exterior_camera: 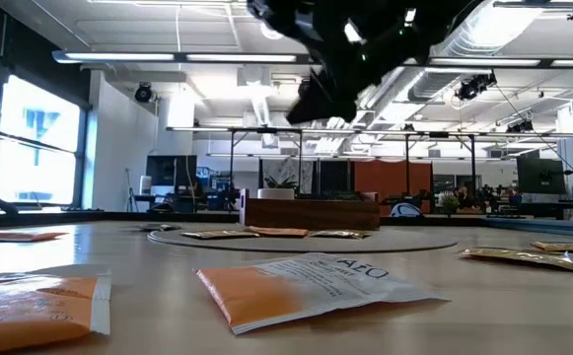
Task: Pick & Place Tea
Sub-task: Put the purple tea bag into the right section of the wooden organizer
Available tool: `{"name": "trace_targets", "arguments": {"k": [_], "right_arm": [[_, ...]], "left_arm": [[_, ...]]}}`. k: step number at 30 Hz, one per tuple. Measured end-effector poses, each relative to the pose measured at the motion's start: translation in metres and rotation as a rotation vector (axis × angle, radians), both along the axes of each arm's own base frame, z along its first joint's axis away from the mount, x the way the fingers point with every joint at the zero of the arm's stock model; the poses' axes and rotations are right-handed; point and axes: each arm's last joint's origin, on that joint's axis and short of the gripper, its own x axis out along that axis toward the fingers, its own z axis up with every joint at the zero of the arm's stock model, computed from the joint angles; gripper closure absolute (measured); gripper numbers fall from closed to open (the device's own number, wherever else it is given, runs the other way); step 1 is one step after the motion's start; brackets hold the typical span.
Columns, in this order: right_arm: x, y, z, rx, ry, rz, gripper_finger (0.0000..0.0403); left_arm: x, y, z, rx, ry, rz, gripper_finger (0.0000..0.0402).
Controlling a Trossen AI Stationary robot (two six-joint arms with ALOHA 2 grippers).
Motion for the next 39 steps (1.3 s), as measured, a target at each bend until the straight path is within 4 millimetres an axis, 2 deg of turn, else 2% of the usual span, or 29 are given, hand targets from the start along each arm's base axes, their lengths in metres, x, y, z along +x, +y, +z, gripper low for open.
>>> {"name": "trace_targets", "arguments": {"k": [5,9,12,16,22,39], "right_arm": [[0.008,0.026,0.001,-0.111,-0.016,0.009,0.0306],[0.008,0.025,-0.004,-0.162,0.028,-0.032,0.0306],[0.009,0.020,-0.005,-0.099,0.008,-0.027,0.0306],[0.014,0.023,-0.005,-0.005,-0.059,0.067,0.0307],[0.018,0.037,-0.008,-0.011,-0.061,0.112,0.0307],[0.017,0.031,-0.005,-0.010,-0.076,0.123,0.0307]], "left_arm": [[0.002,-0.006,0.005,0.052,-0.013,-0.040,0.0401],[-0.001,-0.020,0.010,0.092,-0.033,-0.071,0.0401],[-0.004,-0.026,0.012,0.132,-0.037,-0.060,0.0401],[-0.001,-0.020,0.012,0.156,-0.034,-0.020,0.0401],[0.005,-0.002,0.008,0.161,0.003,0.011,0.0401],[-0.014,0.001,-0.014,0.073,0.095,0.100,0.0401]]}}
